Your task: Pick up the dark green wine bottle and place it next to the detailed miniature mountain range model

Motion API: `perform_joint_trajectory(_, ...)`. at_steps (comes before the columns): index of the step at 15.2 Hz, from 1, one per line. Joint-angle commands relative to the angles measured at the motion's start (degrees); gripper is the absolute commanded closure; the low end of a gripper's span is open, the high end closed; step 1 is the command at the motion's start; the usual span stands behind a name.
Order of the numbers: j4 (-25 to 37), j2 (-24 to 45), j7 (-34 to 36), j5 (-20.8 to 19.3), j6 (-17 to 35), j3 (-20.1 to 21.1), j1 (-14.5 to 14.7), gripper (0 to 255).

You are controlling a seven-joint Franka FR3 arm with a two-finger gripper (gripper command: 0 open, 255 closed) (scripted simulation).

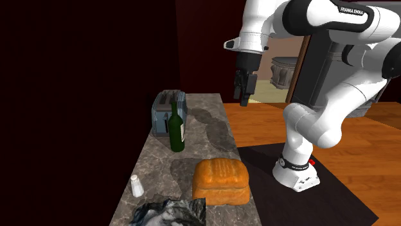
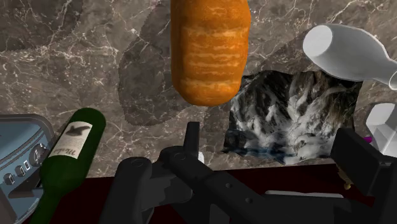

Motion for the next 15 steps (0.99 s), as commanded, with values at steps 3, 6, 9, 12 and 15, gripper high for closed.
perform_joint_trajectory(3,0.32,2.58,-2.49,-1.43,1.79,-1.78,-0.47,0)
perform_joint_trajectory(6,1.33,6.86,-6.14,-3.33,4.47,-4.42,-1.06,0)
perform_joint_trajectory(9,2.96,11.56,-9.68,-4.88,7.05,-7.03,-1.51,0)
perform_joint_trajectory(12,5.22,16.62,-13.18,-5.99,9.47,-9.58,-1.81,0)
perform_joint_trajectory(15,8.1,22.02,-16.69,-6.61,11.64,-12.09,-1.99,0)
